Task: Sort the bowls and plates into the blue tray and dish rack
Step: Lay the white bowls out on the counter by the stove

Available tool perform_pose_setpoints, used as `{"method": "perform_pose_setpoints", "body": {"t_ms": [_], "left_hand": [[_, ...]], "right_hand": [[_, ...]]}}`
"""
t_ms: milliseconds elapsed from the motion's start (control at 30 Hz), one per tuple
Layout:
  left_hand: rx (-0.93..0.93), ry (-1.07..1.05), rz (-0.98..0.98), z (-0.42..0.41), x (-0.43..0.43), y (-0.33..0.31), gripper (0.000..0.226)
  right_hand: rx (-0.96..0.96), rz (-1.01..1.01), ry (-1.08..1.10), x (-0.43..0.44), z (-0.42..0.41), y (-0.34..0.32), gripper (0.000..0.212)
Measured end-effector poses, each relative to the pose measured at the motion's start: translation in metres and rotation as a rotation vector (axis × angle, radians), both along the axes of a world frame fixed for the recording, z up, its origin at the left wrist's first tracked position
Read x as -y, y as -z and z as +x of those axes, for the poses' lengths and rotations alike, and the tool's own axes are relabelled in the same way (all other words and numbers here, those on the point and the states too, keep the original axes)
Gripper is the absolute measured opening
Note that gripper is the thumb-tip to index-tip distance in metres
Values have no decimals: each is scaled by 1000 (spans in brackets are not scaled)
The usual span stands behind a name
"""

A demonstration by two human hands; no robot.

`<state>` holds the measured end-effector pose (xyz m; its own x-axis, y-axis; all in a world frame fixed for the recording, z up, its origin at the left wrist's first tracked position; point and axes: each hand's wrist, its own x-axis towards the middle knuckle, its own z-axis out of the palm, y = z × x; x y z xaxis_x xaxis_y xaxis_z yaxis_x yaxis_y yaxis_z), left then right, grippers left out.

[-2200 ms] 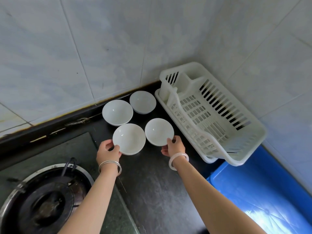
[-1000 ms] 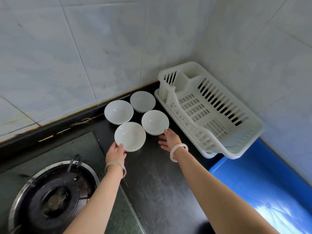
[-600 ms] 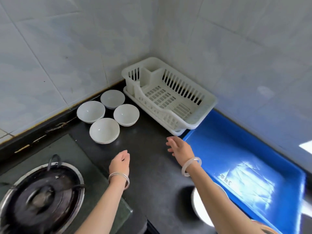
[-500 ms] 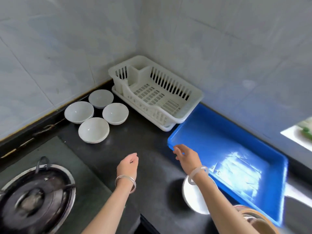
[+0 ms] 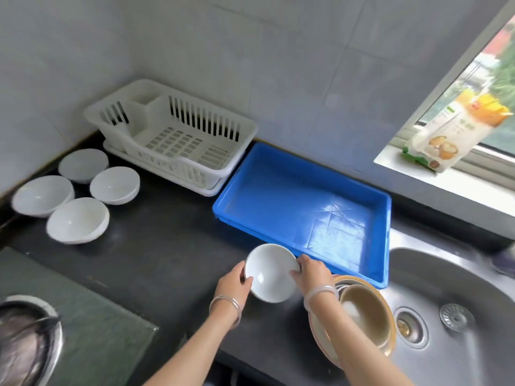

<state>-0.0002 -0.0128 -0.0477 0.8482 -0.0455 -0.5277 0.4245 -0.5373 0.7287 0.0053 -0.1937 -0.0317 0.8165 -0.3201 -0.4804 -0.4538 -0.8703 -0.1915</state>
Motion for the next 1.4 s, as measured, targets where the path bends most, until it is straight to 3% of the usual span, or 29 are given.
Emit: {"method": "perform_pose_setpoints", "body": {"t_ms": [433,567,800,967,1133,1400], "left_hand": [[-66,-70,-105,-4,-3,4,37],[-111,-109,-179,-2,-3,11,38],[-265,-297,-472,4,1,11,39],[-253,-365,-472,4,0,8,41],[-211,-461,-513,6,-23,6,40],[-88,-768,-598,15,-98,-7,43]], "right_hand": [[87,-94,-57,-7,-1,-6,9],[97,2,-5,-4,0,-14,10],[220,280,197,11,-10,-24,6],[317,362,259,16,-11,-34,4],[376,419,268,5,-2,-43,19],[388,550,232,-47,36,-43,8]]}}
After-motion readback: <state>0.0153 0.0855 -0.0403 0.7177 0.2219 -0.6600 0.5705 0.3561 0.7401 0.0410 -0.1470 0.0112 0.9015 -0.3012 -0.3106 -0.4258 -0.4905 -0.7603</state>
